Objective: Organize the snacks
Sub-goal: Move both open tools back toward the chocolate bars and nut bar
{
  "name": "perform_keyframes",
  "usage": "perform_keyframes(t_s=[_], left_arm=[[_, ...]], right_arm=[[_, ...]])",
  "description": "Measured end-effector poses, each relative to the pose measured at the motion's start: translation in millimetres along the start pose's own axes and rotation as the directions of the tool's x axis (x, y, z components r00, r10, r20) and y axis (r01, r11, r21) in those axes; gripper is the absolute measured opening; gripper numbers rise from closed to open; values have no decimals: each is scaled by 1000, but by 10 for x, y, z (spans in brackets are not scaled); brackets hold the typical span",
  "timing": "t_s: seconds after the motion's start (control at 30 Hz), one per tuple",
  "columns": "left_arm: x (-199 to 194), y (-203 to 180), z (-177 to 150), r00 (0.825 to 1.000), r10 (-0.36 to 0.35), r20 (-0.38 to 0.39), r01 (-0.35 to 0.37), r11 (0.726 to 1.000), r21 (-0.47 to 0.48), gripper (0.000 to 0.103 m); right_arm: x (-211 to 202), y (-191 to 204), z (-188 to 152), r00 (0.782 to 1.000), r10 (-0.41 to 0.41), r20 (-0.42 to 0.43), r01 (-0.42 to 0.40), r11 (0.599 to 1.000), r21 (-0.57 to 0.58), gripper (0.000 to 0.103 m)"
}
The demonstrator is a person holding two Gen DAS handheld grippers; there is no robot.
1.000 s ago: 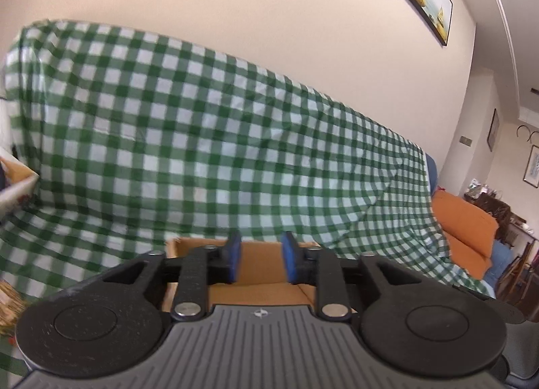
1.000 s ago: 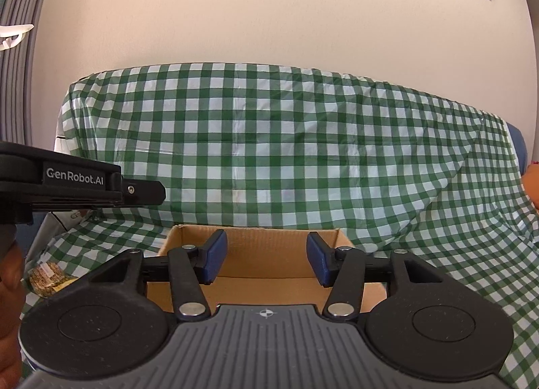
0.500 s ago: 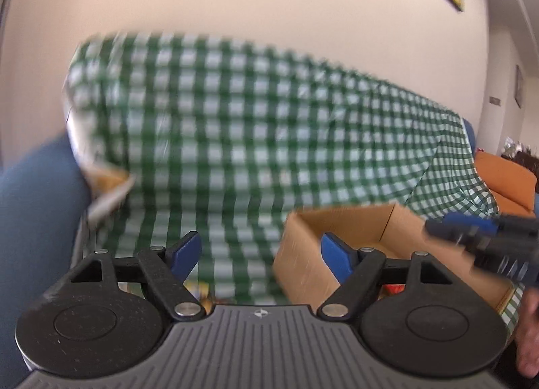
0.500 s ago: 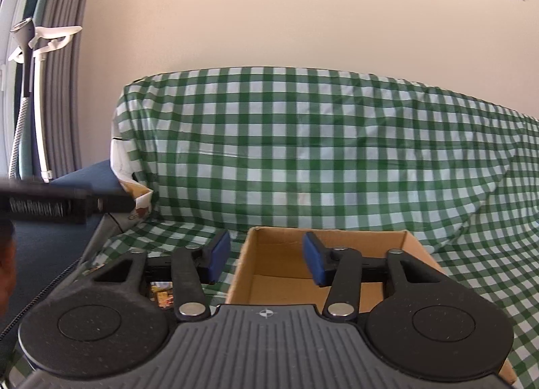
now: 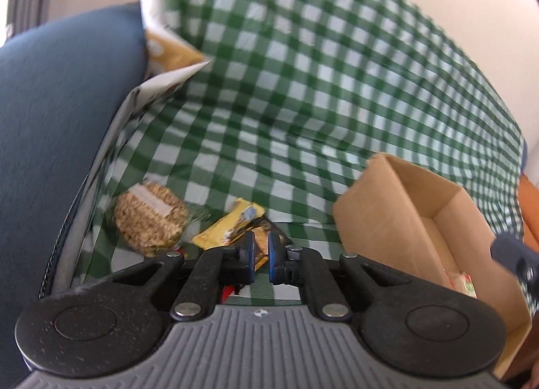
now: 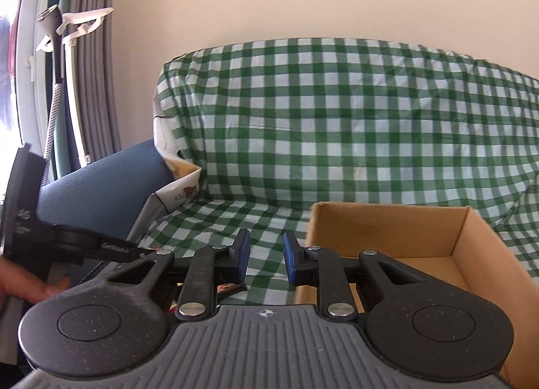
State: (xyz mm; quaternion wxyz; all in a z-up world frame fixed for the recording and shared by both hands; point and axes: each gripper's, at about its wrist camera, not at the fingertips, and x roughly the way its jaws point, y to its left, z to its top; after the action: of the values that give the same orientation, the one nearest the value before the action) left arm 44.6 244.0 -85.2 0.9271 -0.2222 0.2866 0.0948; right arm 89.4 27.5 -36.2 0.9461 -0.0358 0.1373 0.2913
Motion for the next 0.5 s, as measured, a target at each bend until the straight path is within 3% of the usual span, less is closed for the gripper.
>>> perform_keyframes(t_s=[0.23, 0.3, 0.37, 0.43, 0.5], left_arm=[[221, 190, 28, 995, 88, -36, -90, 995, -47, 13], [284, 212, 26, 993, 103, -52, -106, 993, -54, 22], [326, 225, 37, 993, 110, -46, -113, 992, -55, 41], [380, 221, 53, 992, 117, -43, -119, 992, -44, 50], [446, 214, 82, 992, 120, -38, -122, 992, -30, 51]], right_arm=[[311, 322, -27, 996, 79, -39, -80, 996, -35, 23], [404, 393, -39, 994, 89, -58, -91, 995, -38, 23], [495, 442, -61, 992, 91, -84, -94, 995, -32, 23], [578, 504, -89, 991, 84, -106, -88, 996, -27, 23], [657, 540, -112, 989, 78, -129, -81, 997, -21, 24]])
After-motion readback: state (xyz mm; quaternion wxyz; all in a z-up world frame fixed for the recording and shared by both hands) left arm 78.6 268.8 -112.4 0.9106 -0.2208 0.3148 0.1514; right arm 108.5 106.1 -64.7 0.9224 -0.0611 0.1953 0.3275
